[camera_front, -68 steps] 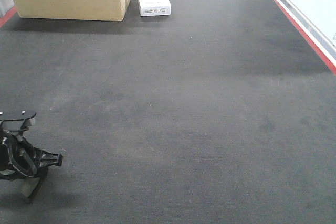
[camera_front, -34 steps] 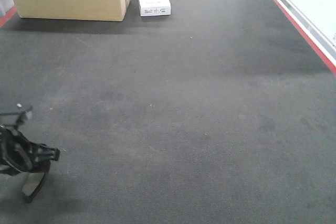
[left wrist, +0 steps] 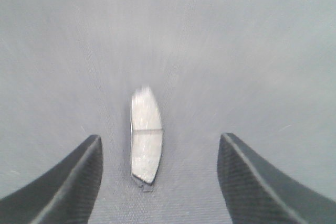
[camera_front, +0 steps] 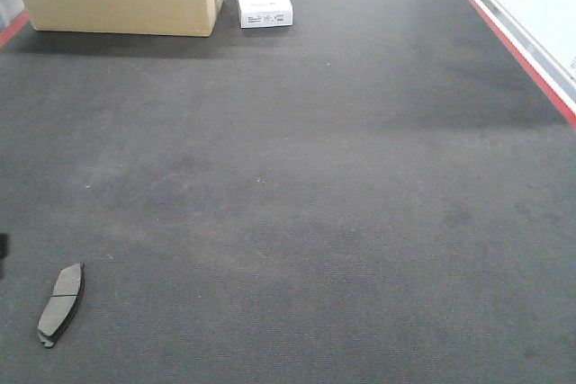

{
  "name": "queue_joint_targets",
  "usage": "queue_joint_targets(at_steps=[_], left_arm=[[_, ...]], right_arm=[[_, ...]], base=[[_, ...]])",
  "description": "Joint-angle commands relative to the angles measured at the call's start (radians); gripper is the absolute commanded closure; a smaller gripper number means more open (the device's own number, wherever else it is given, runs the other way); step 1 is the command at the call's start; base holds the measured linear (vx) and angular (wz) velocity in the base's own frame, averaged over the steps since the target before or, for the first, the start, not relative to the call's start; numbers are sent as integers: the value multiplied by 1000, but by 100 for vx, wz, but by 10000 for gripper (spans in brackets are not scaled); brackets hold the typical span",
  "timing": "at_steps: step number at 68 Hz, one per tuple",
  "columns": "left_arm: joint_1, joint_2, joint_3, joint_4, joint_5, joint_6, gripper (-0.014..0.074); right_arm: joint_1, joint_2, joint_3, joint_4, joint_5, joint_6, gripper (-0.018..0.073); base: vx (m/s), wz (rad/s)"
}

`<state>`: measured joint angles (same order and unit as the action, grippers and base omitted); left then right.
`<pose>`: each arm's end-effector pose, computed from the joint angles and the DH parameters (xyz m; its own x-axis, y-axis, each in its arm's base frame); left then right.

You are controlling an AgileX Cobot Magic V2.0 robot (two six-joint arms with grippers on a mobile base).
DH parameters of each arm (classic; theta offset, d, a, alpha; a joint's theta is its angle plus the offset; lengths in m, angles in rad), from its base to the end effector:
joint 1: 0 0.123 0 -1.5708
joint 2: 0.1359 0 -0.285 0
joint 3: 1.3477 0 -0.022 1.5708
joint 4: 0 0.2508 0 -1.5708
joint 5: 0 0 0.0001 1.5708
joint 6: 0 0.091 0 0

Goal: Move and align brake pads A on conveyor
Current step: 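Raise the open left gripper away from the placed pad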

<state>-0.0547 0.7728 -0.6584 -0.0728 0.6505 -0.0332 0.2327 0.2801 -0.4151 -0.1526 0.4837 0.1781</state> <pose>0.1465 -0.0120 0.3060 -0.6306 -0.0566 -0.7741 0.0316 0.9946 -0.0985 0.0665 0.0091 0.2918 -0.2538 -0.0163 -0.9671 -0.1528 0.9880 0.0234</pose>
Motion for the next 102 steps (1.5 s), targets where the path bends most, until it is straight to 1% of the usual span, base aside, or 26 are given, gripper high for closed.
queue_joint_targets(at_steps=[1, 4, 12, 24, 34, 95, 102], left_arm=[[-5, -134, 25, -8, -59, 0, 136], [-5, -185, 46, -7, -50, 2, 136], [-5, -319, 102, -8, -20, 48, 136], [-5, -499, 192, -5, -31, 60, 136], [-5, -584, 259, -6, -60, 70, 136], [-5, -604, 267, -6, -53, 70, 136], [-5, -604, 267, -6, -53, 70, 136]], right_arm=[[-1, 9, -32, -12, -103, -5, 564], [-1, 9, -32, -12, -103, -5, 564], [-1, 9, -32, -12, -103, -5, 564], [-1, 9, -32, -12, -103, -5, 564], [-1, 9, -32, -12, -103, -5, 564], [-1, 9, -32, -12, -103, -5, 564], [-1, 9, -32, -11, -137, -5, 564]], base=[[0, 0], [0, 0], [0, 0], [0, 0], [0, 0], [0, 0], [0, 0]])
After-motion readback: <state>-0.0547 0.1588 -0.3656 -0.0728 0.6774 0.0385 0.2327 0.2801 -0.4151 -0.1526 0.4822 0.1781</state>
